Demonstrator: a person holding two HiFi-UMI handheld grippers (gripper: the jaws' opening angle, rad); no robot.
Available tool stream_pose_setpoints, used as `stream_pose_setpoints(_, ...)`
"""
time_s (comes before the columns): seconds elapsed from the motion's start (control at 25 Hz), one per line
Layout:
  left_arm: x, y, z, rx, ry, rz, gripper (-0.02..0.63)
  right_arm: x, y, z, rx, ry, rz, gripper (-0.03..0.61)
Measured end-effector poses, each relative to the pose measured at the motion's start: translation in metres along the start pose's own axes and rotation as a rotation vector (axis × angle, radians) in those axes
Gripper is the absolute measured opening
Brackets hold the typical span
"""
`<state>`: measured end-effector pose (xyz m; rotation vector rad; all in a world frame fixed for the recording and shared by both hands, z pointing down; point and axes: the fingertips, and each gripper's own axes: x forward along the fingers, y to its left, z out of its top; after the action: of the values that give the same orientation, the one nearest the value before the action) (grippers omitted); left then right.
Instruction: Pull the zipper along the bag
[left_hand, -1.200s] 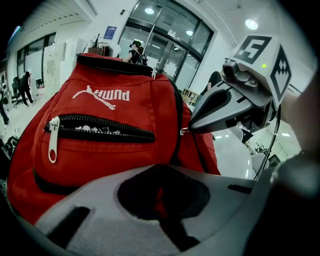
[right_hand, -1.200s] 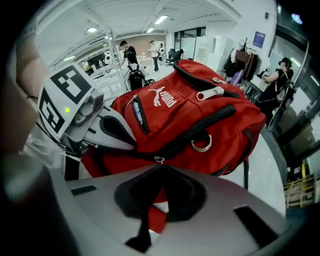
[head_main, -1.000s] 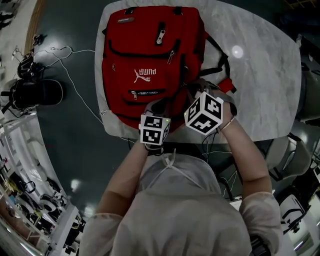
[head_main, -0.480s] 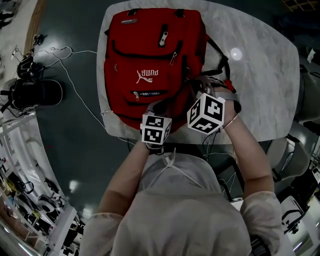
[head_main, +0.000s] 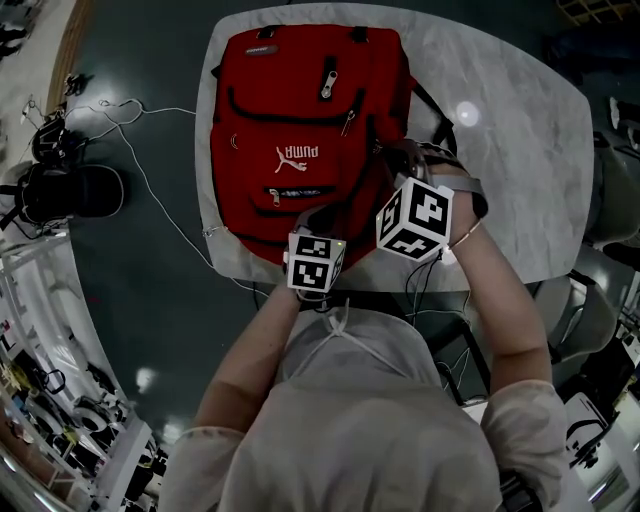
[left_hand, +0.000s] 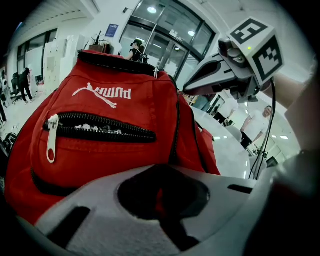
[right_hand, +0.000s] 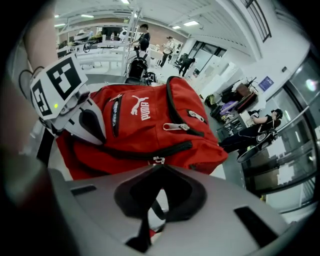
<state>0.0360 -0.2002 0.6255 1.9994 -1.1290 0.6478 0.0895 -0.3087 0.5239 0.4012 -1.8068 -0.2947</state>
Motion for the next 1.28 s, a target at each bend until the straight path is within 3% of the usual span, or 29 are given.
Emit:
stream_pose_setpoints(0.4,0.000,-0.001,-0.001,0.003,0.005,-0.005,0.020,-0.005,-0.046,0.009,0.039,-0.006,-0.069,0.026)
stream_pose_setpoints(0.64,-0.001,-0.001,-0.002,-0.013,0.015,-0.023,0.020,-0.001,-0.047,0.011,0.211,-0.034,0.000,0.026)
stream_pose_setpoints(0.8,-0.001,-0.001,-0.003,-0.007,0.017,-0.021,0.020,0.001,-0.047,0.010,0.267,-0.066,0.014,0.028)
stream_pose_setpoints(0.96,0.000,-0.001,-0.003,-0.009,0.027,-0.030,0.020,0.004,-0.056,0.008,0.299,-0.093,-0.029,0.031)
stream_pose_setpoints(1.08,0.000,-0.001,-0.003,0.001,0.033,-0.034,0.020,0.002,-0.066,0.005,0.329,-0.106,-0.075,0.080)
stream_pose_setpoints(1.28,-0.006,0.002,0.003,0.046,0.069,-0.037,0.020,-0.016,-0.069,0.005,0.384,-0.148,-0.119,0.080)
